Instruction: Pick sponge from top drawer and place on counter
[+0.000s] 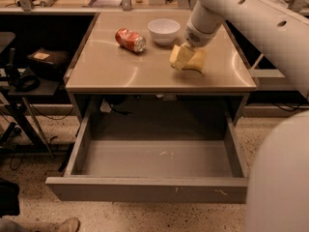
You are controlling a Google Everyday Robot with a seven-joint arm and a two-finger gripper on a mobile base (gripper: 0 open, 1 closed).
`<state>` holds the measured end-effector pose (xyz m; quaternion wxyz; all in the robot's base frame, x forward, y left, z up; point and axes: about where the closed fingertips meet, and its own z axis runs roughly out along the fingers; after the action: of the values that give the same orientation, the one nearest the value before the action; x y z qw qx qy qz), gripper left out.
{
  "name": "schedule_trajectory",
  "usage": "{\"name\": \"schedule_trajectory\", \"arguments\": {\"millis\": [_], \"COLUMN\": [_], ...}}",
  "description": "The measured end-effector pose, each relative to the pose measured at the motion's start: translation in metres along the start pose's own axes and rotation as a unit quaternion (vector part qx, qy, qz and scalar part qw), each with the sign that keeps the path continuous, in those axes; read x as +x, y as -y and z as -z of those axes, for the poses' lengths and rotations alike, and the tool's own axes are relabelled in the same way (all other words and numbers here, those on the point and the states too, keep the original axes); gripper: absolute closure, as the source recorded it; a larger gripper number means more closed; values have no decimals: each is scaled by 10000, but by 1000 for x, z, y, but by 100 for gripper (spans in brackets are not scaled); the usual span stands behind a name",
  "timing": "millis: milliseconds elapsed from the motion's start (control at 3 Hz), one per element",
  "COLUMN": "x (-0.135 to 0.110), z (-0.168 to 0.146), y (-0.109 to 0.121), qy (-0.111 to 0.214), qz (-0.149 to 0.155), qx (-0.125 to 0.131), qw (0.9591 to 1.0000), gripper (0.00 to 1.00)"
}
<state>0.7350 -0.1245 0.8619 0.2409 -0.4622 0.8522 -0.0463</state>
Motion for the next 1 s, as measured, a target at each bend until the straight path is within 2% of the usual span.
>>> {"name": "schedule_trajectory", "arguments": {"millis": [333, 667, 1000], "x": [43, 50, 49], "z": [-44, -47, -44], "y": [48, 57, 58], "qy": [-524, -638, -638], "qz": [-391, -470, -470], "qx": [-19, -40, -40], "qw": [9979, 9968, 9968], "gripper": [100, 100, 81]}}
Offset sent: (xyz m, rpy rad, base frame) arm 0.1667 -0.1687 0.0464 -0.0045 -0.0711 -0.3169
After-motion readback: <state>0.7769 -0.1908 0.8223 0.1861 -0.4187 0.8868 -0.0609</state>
